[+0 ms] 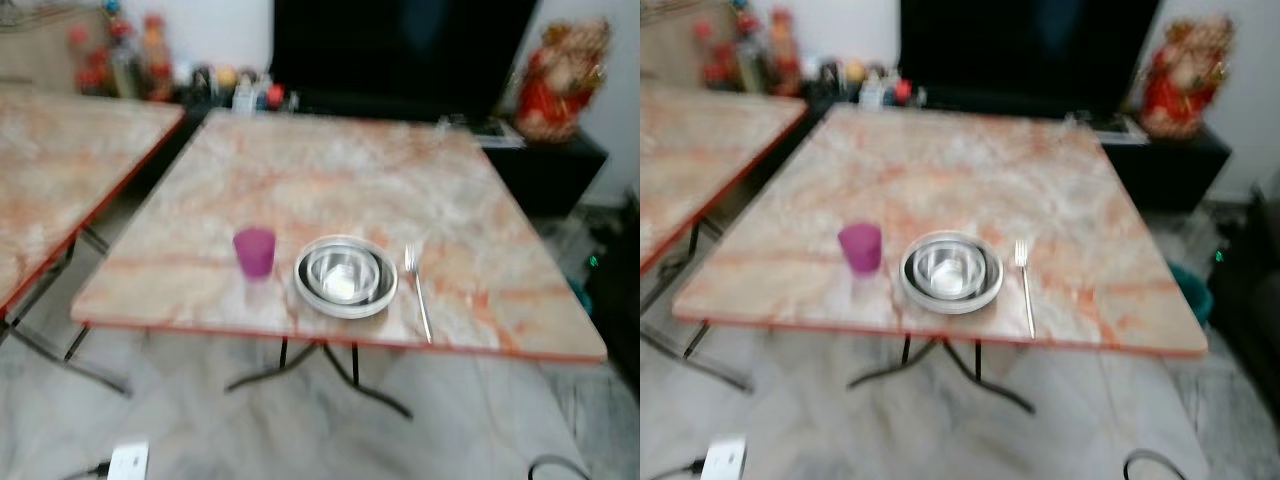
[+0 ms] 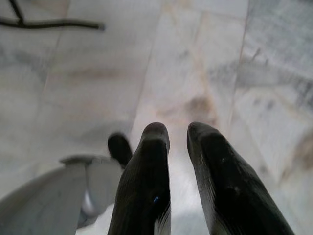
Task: Setting the table
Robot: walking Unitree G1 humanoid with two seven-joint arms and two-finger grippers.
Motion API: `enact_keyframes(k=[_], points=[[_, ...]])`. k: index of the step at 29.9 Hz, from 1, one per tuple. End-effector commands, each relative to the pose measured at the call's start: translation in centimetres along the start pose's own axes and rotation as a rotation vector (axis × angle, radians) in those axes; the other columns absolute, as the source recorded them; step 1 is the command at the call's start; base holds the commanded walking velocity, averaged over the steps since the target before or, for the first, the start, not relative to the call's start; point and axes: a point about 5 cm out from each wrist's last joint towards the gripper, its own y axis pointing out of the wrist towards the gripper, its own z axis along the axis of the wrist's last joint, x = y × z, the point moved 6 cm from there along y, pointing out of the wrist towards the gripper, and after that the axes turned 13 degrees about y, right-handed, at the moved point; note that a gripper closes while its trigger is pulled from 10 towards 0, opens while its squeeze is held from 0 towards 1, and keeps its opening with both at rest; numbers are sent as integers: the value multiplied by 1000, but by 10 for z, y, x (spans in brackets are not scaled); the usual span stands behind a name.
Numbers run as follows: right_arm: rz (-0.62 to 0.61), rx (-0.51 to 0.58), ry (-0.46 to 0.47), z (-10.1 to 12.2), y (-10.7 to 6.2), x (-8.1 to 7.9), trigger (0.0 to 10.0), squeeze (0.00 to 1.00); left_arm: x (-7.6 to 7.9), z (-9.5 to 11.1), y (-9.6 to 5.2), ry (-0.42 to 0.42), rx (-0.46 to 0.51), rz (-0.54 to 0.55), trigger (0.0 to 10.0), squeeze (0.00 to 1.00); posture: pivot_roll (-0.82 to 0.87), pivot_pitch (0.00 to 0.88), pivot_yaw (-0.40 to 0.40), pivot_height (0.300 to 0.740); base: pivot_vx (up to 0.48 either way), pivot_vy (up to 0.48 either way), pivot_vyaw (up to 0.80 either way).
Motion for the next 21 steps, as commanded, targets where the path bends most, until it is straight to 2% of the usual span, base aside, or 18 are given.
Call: enact_keyframes(k=[1, 8, 12, 21], points=[[-20, 16, 4, 7, 0, 6, 10000, 0, 3, -6, 0, 13, -22, -8, 10000, 0, -18, 90, -64, 740, 0, 337, 0], [-18, 18, 15, 8, 0, 5, 10000, 0, 2, -6, 0, 19, -24, -4, 10000, 0, -14, 96, -58, 740, 0, 336, 0], [-12, 11, 19, 6, 1, 2, 10000, 0, 0, -6, -1, 23, -27, 0, 10000, 0, -9, 100, -50, 740, 0, 337, -800], [-8, 22, 30, 7, 1, 0, 10000, 0, -3, -6, -1, 33, -28, 1, 10000, 0, 4, 100, -34, 740, 0, 340, 0]])
